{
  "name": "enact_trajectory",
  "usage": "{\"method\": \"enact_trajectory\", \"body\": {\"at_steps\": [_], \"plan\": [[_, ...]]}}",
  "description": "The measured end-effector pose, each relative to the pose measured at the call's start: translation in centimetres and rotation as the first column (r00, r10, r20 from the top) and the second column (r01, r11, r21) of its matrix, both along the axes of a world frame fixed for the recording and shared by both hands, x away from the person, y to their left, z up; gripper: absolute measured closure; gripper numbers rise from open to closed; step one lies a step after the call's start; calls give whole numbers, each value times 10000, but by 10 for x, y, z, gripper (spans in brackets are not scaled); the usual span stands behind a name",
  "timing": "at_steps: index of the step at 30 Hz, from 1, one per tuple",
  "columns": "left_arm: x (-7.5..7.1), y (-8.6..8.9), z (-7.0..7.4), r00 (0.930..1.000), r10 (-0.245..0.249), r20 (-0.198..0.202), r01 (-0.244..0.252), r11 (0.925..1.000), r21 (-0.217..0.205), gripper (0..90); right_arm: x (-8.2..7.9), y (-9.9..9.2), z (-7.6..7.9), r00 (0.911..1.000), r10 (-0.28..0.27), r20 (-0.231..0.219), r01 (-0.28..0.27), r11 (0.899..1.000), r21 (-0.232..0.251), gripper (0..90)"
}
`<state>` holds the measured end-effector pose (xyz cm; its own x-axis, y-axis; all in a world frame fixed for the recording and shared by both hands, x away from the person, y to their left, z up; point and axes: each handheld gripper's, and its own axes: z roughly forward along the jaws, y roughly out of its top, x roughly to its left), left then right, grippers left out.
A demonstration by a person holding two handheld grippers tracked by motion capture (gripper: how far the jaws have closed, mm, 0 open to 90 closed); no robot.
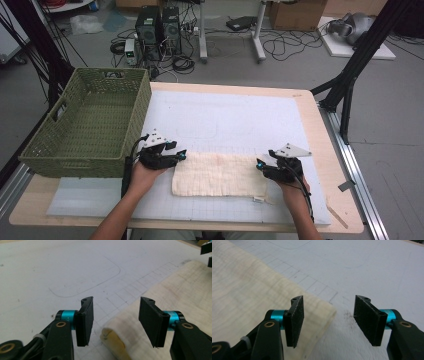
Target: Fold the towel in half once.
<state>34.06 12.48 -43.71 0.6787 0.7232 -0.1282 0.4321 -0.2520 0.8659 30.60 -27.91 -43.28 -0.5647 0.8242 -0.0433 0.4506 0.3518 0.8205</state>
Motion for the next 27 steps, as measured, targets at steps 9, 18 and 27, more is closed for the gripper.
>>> {"method": "enact_trajectory", "body": {"at_steps": [9, 18, 27], "plan": [[6, -13, -13, 9994, 325, -96, -303, 9829, 1816, 741, 22, 8, -17, 9958, -69, -914, 37, 9994, -350, 409], [8, -5, -9, 9956, 922, 157, -934, 9871, 1298, 599, 11, -6, -12, 9950, -502, -866, 444, 9967, -673, 432], [16, -10, -13, 9985, 296, -456, -248, 9945, 1019, 516, 24, 1, -9, 9977, 69, -674, -85, 9997, -245, 519]]}}
